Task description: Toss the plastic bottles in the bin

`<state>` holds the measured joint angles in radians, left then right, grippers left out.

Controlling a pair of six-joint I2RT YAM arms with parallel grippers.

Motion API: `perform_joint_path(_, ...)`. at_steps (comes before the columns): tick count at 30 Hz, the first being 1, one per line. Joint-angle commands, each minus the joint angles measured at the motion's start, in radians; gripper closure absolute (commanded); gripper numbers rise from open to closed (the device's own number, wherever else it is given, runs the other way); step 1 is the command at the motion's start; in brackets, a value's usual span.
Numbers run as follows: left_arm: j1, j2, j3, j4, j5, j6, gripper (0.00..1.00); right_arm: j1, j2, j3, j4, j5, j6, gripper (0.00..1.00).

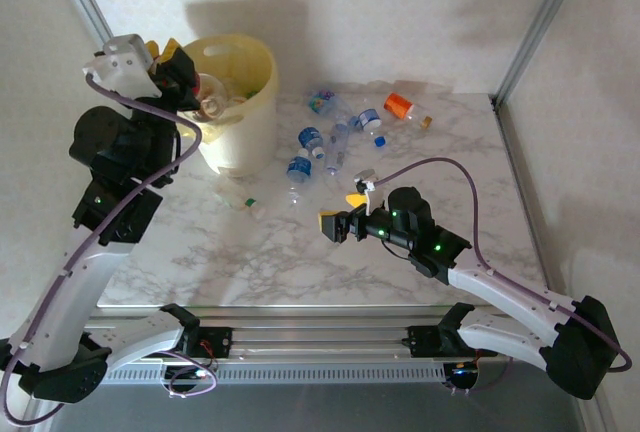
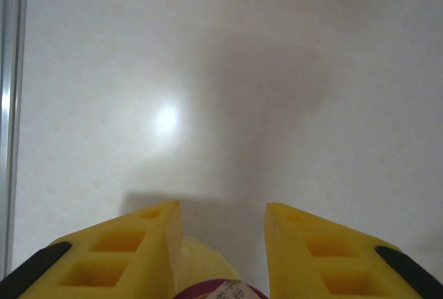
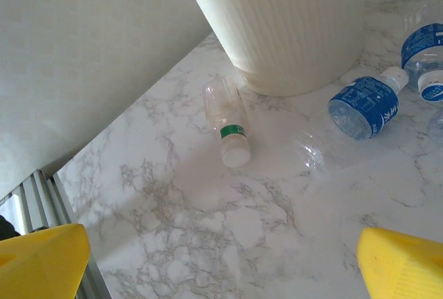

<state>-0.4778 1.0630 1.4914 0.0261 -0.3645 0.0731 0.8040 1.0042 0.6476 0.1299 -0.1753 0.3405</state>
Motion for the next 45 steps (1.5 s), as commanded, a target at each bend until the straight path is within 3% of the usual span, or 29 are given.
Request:
perform_joint_path(1, 0.017, 0.001, -0.004, 0.083, -0.011, 0.05, 0.94, 0.005, 0.004, -0.008, 0.01, 0.016, 0.008, 0.01)
perform_joint_path(13, 0.13, 0.095, 0.04, 0.113, 0.108, 0.0, 0.93, 0.006, -0.008, -0.017, 0.004, 0.013, -0.001, 0.01)
perform_joint_path(26, 0.259, 0.327, 0.16, 0.089, 0.255, -0.091, 0.89, 0.005, -0.044, -0.043, -0.013, 0.025, -0.014, 0.01)
perform_joint_path(27, 0.266, 0.352, 0.178, 0.075, 0.265, -0.094, 0.84, 0.005, -0.045, -0.044, -0.014, 0.025, -0.013, 0.01)
perform_joint_path(28, 0.275, 0.392, 0.212, 0.046, 0.271, -0.101, 0.72, 0.006, -0.046, -0.045, -0.013, 0.026, -0.014, 0.01)
perform_joint_path(32, 0.323, 0.595, 0.431, -0.178, 0.272, -0.157, 0.15, 0.005, -0.046, -0.046, -0.012, 0.017, -0.01, 0.01)
perform_joint_path(34, 0.332, 0.669, 0.532, -0.274, 0.256, -0.181, 0.01, 0.006, -0.049, -0.047, -0.013, 0.014, -0.008, 0.01)
perform_joint_path(38, 0.333, 0.686, 0.595, -0.34, 0.276, -0.235, 0.0, 0.005, -0.058, -0.051, -0.021, 0.011, -0.005, 0.01)
perform_joint_path(45, 0.332, 0.551, 0.508, -0.38, 0.284, -0.265, 0.0, 0.005, -0.043, -0.056, 0.007, 0.005, 0.004, 0.01)
